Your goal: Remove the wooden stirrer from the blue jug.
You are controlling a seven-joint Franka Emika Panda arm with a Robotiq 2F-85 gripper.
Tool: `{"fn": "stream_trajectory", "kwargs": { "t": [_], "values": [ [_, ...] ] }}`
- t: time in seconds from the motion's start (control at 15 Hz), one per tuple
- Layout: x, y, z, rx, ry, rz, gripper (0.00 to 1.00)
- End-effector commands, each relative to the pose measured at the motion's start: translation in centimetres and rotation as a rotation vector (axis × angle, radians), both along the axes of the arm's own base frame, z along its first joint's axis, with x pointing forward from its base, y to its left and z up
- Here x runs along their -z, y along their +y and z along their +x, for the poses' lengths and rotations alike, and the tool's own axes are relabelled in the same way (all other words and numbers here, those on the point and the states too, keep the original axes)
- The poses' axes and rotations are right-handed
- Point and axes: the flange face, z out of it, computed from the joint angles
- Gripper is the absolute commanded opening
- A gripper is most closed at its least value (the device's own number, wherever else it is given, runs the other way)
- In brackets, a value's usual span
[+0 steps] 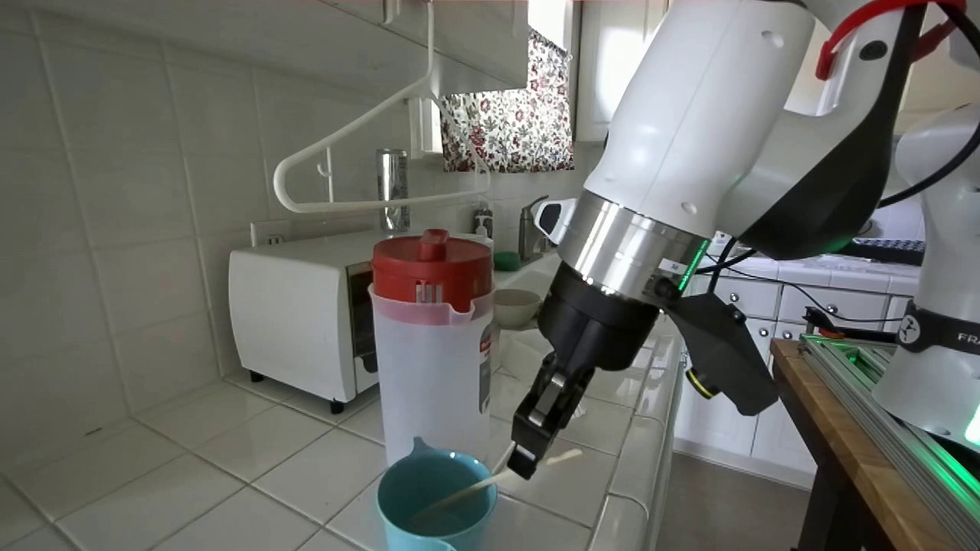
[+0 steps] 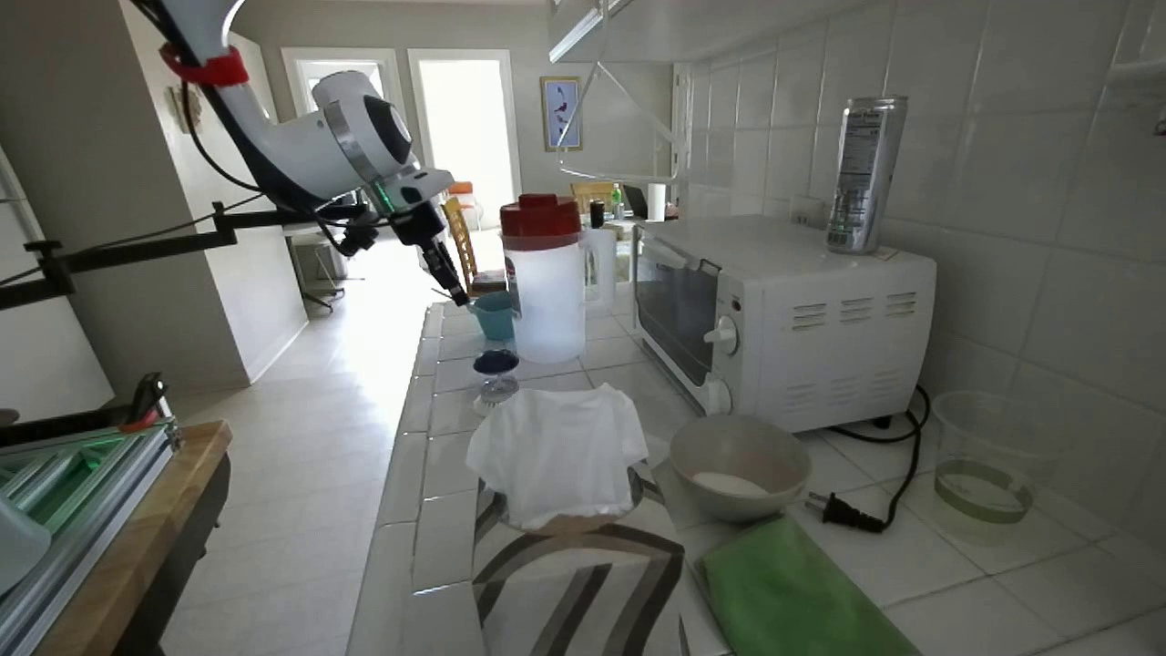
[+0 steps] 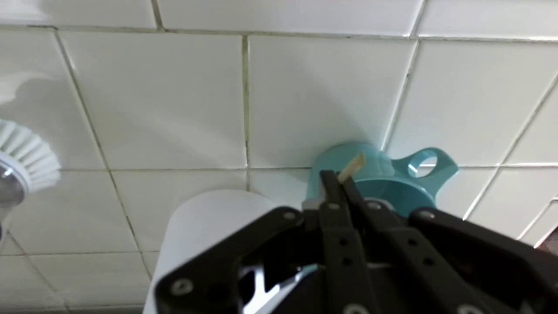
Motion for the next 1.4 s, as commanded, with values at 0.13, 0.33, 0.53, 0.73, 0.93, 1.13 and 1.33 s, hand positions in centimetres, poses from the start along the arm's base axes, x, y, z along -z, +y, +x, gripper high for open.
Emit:
{"fn": "stream_trajectory", "kwargs": {
  "t": [0.13,0.33,0.53,0.73,0.93,1.13,1.33],
  "values": [
    [0.1,0.4,0.4,0.024,-0.02,-0.005,0.01],
    [-0.4,0.8,0.3,0.02,-0.027,0.011,0.01],
    [-3.0,2.2,0.2,-0.017,-0.073,0.047,0.01],
    [-6.2,3.8,0.1,-0.052,-0.127,0.079,0.01],
    [-7.8,4.1,0.0,-0.066,-0.152,0.09,0.01],
    [-8.5,4.4,-0.5,-0.106,-0.155,0.092,0.01],
    [-9.3,5.0,-2.1,-0.22,-0.14,0.09,0.01]
  ]
}}
